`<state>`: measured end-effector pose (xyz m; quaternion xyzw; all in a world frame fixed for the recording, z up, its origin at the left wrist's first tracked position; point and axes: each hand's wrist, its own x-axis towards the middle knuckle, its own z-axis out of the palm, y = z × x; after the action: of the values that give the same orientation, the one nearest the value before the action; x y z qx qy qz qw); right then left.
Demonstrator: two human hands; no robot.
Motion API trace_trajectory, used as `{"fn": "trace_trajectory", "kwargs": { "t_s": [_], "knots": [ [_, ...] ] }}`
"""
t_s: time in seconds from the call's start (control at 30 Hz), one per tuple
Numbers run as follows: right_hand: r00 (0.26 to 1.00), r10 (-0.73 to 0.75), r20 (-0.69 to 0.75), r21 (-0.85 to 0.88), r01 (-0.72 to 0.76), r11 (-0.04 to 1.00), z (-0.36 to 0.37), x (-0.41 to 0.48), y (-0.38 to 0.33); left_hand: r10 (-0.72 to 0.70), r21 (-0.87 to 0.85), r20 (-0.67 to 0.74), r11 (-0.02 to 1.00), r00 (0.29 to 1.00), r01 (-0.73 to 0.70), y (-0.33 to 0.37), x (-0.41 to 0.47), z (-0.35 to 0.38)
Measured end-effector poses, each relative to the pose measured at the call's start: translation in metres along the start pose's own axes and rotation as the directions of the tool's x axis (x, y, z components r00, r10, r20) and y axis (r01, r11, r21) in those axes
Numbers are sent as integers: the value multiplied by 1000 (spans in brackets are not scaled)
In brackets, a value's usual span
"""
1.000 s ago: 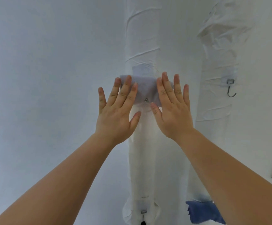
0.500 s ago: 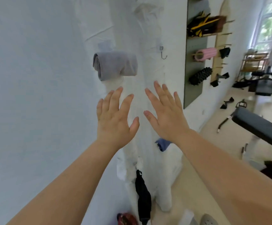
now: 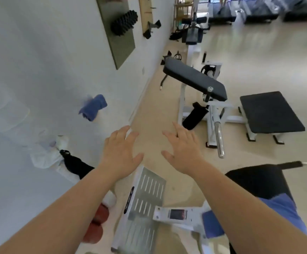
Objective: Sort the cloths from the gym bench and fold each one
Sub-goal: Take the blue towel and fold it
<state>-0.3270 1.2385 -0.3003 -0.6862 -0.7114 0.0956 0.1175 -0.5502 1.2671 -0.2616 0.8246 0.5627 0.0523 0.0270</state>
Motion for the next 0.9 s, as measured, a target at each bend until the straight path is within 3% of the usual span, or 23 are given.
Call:
{"fn": "trace_trajectory", "kwargs": {
  "t_s": [0.13, 0.27, 0.5, 0.6, 0.7, 0.77, 0.9],
  "knots": [
    [966, 188, 180, -13, -188, 982, 42, -60, 113, 68, -115, 224, 992, 972, -42, 91, 7, 81],
    [872, 374, 316, -72, -372, 926, 77, -136, 218, 162, -251, 413, 966, 896, -59, 189, 0, 158],
    [710, 627, 321, -123, -625, 771, 116, -245, 326, 332, -386, 608, 918, 721, -97, 305, -22, 253],
    [700, 673, 238, -57, -682, 729, 124, -269, 352, 392, -443, 652, 892, 648, -94, 342, -23, 284],
    [693, 699, 176, 65, -717, 694, 129, -279, 375, 351, -483, 674, 875, 650, 28, 371, -16, 315],
    [718, 675, 169, 115, -695, 710, 131, -275, 390, 321, -479, 684, 875, 655, 71, 386, -6, 332],
    [765, 626, 151, 188, -643, 742, 134, -255, 408, 351, -484, 726, 872, 591, 78, 407, 14, 356]
  ]
}}
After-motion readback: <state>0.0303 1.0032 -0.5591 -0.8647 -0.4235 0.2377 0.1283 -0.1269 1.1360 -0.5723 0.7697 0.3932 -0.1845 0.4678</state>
